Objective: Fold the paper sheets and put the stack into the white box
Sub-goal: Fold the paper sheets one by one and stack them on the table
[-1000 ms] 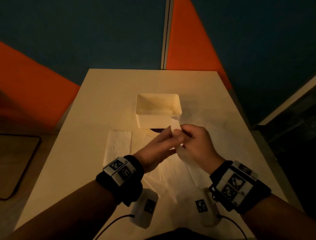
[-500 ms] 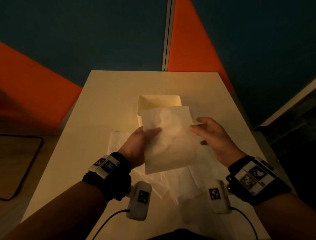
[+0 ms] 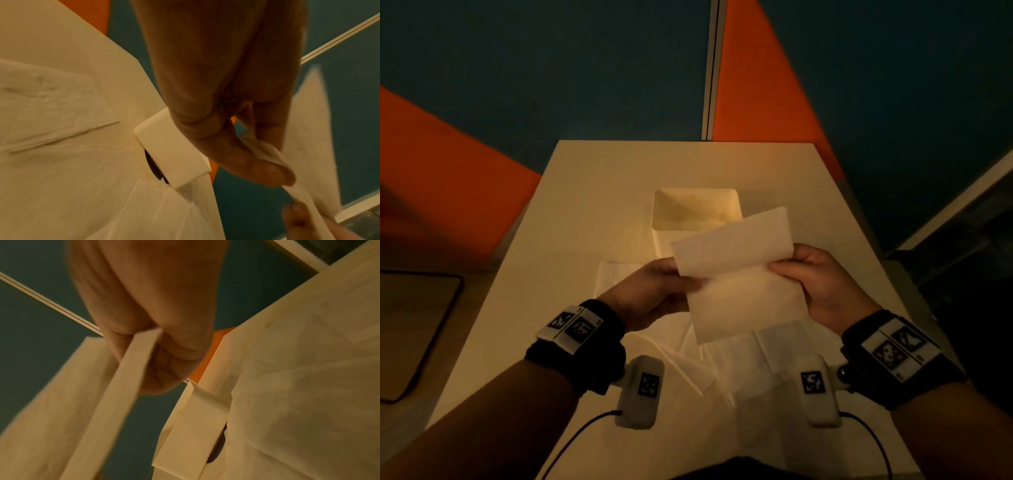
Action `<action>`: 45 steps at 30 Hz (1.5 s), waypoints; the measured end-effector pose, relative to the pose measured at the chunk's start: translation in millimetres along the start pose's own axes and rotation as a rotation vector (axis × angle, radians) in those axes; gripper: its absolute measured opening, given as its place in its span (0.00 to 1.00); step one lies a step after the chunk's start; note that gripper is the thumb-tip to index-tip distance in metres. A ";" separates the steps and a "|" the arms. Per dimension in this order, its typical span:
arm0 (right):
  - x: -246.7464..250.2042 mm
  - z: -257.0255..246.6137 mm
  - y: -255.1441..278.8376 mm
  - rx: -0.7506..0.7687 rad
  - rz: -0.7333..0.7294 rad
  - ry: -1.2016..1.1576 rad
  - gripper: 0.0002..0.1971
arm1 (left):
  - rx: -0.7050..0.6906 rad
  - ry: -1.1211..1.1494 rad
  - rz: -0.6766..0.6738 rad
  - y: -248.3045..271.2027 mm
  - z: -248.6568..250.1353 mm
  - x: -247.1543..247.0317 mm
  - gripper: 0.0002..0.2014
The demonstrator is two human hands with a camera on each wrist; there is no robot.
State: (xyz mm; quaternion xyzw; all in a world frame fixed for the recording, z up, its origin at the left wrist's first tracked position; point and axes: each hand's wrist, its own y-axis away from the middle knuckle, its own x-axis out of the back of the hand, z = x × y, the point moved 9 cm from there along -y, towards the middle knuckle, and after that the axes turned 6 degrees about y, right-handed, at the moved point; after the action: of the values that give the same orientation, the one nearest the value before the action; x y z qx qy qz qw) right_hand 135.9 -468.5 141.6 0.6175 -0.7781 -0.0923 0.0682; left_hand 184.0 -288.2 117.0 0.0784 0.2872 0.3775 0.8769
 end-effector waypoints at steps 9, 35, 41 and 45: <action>-25.1 -11.8 0.2 -0.030 -0.221 0.153 0.24 | 0.104 -0.115 -0.303 15.6 8.1 -30.7 0.28; -33.1 87.2 -32.7 -0.016 -0.299 1.741 0.40 | -0.015 -0.765 0.799 36.8 -35.9 175.4 0.26; -41.1 86.1 -38.1 0.002 -0.282 1.795 0.39 | -0.022 -0.956 0.742 33.3 -31.1 170.2 0.27; -43.9 76.3 -37.4 0.063 -0.238 1.741 0.23 | -0.007 -1.025 0.717 30.1 -29.5 171.0 0.28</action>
State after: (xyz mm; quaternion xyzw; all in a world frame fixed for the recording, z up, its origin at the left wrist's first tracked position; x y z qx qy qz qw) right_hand 164.6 -429.5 59.1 0.5473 -0.3825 0.4264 0.6102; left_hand 242.9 -148.5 27.4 0.3381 -0.2154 0.5638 0.7221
